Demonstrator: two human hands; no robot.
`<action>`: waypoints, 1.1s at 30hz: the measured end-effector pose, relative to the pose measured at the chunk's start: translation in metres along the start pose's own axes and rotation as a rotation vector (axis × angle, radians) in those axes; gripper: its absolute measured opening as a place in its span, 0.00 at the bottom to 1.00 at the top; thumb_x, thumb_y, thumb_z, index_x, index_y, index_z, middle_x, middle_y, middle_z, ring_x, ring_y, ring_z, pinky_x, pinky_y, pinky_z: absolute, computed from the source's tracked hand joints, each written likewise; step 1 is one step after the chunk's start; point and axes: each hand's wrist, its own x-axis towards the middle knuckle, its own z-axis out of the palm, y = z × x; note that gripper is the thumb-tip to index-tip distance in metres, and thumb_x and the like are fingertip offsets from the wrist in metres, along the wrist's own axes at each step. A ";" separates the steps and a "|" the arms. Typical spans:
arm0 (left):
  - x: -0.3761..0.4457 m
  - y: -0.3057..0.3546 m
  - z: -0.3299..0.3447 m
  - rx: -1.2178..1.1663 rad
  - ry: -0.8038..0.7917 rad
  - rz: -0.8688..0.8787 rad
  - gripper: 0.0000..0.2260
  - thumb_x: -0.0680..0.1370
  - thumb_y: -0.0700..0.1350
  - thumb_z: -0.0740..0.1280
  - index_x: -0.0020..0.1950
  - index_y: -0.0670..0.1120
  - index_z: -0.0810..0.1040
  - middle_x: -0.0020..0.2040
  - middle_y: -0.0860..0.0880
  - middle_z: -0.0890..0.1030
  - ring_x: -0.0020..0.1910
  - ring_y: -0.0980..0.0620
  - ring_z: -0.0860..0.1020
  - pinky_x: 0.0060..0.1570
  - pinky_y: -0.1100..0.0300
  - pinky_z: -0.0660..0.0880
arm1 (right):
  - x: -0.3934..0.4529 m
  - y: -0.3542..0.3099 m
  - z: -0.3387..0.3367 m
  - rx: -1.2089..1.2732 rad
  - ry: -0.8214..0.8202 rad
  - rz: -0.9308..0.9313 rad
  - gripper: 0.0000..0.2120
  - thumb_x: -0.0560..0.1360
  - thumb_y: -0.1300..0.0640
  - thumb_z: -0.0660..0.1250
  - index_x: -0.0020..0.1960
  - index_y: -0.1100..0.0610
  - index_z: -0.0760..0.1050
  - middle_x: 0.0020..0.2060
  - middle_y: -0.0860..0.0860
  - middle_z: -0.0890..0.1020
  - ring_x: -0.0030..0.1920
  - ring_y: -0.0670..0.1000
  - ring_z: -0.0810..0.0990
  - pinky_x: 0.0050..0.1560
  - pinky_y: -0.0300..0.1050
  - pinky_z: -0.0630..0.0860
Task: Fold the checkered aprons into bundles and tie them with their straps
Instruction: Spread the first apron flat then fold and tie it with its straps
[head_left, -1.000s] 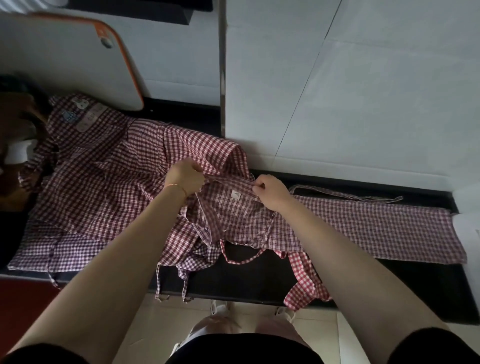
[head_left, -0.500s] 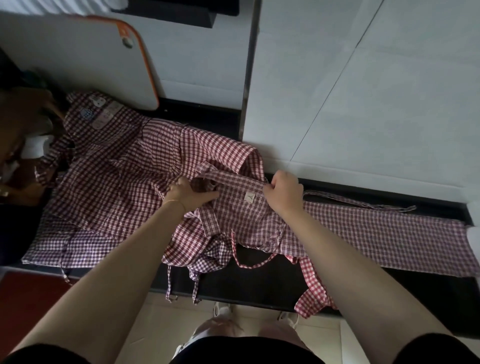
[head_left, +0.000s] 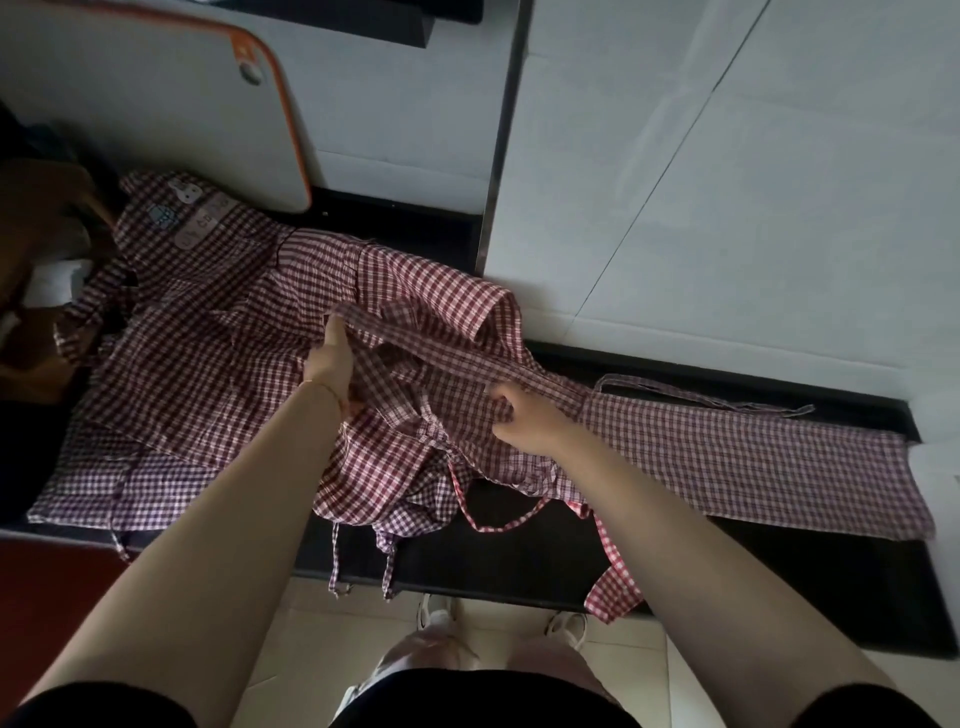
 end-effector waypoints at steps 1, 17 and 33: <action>0.003 -0.002 0.001 -0.004 -0.071 -0.056 0.49 0.59 0.82 0.56 0.64 0.45 0.75 0.57 0.45 0.83 0.52 0.42 0.82 0.52 0.42 0.79 | -0.002 0.001 0.001 0.007 0.001 0.002 0.28 0.79 0.59 0.63 0.76 0.46 0.60 0.56 0.51 0.76 0.31 0.45 0.74 0.25 0.37 0.67; -0.055 0.019 0.024 -0.008 -0.041 0.419 0.14 0.73 0.39 0.74 0.55 0.51 0.78 0.52 0.47 0.82 0.44 0.49 0.83 0.41 0.58 0.81 | -0.003 -0.003 -0.009 0.134 0.173 0.038 0.13 0.81 0.55 0.60 0.63 0.56 0.77 0.46 0.50 0.82 0.35 0.48 0.79 0.33 0.43 0.76; -0.110 -0.013 0.087 0.146 -0.446 0.472 0.12 0.79 0.31 0.59 0.54 0.44 0.78 0.41 0.42 0.84 0.38 0.43 0.82 0.44 0.49 0.82 | -0.022 0.045 -0.045 0.948 -0.259 0.187 0.13 0.74 0.65 0.71 0.57 0.66 0.77 0.60 0.62 0.81 0.58 0.59 0.81 0.67 0.57 0.72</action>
